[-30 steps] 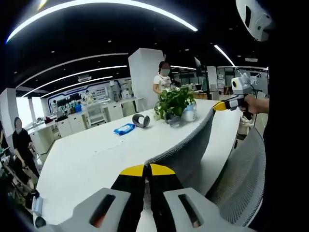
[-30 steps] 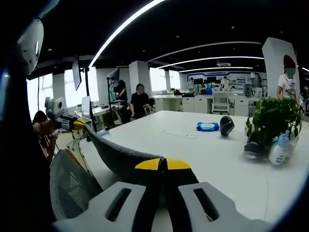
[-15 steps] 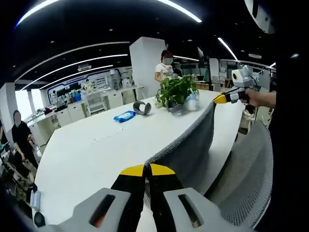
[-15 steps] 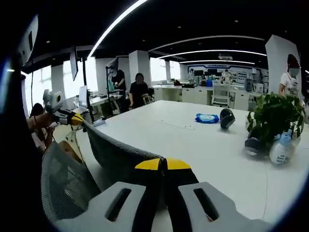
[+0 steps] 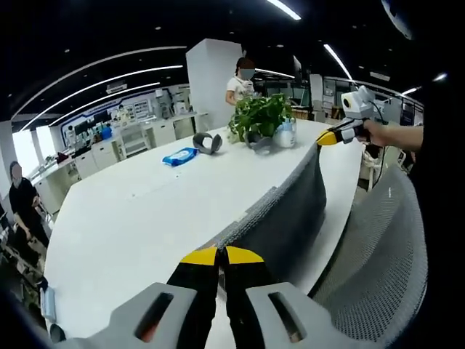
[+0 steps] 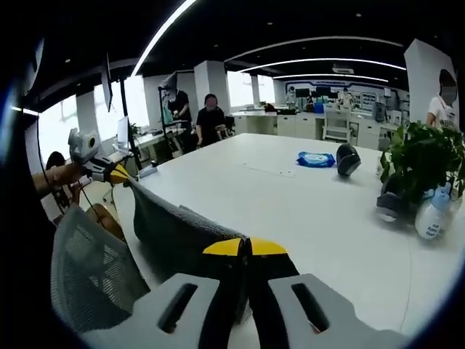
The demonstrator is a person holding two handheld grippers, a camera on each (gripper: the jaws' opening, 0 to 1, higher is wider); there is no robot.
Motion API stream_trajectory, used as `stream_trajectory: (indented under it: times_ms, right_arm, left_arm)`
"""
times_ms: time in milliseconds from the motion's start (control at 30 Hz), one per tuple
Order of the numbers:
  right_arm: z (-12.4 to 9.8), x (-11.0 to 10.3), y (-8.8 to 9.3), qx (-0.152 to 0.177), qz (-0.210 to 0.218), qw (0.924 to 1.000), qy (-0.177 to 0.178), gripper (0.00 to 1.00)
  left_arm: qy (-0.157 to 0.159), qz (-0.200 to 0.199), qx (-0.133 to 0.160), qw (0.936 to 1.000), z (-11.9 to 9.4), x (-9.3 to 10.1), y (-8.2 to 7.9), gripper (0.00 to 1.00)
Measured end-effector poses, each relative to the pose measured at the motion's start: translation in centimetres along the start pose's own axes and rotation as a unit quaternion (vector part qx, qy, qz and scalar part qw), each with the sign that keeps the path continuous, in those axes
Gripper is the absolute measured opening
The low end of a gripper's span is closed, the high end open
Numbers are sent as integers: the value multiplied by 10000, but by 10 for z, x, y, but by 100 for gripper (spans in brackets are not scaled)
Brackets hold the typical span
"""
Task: Fold the towel on the table until its edges align and the towel forms a compact rectangular stack.
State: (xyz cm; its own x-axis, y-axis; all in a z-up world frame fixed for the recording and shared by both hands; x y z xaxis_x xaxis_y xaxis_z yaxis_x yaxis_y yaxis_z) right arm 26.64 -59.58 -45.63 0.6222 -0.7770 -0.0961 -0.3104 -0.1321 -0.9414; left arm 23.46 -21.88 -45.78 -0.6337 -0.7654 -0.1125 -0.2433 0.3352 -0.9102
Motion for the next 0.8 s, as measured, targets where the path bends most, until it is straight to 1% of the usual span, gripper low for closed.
stream_trajectory:
  times_ms: [367,800]
  right_arm:
    - [15,12,8,-204,49,9998,-39,0]
    - [39,29,17,-538,108,9985,-33,0]
  left_arm:
    - [44,-49,-103,9999,18,-12,7,2]
    - [150,-44,-239,9996,41,-24,11,2]
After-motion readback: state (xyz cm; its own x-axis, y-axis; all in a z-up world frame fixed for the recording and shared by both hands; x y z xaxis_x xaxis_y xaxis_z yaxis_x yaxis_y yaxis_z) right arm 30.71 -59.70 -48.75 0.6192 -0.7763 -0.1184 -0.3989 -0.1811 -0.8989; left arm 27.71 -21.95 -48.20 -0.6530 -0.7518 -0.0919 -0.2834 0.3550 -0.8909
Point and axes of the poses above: the point that each gripper's makers call its tool centre point, and the gripper's own axes: z roughly forward along the fingers, x roughly to its right, y roughly out of its underside, the point moved 6 cm from there along -z, roughly backward along the fingers, and after that the axes turned 6 degrees about x, right-handed, at the moved point
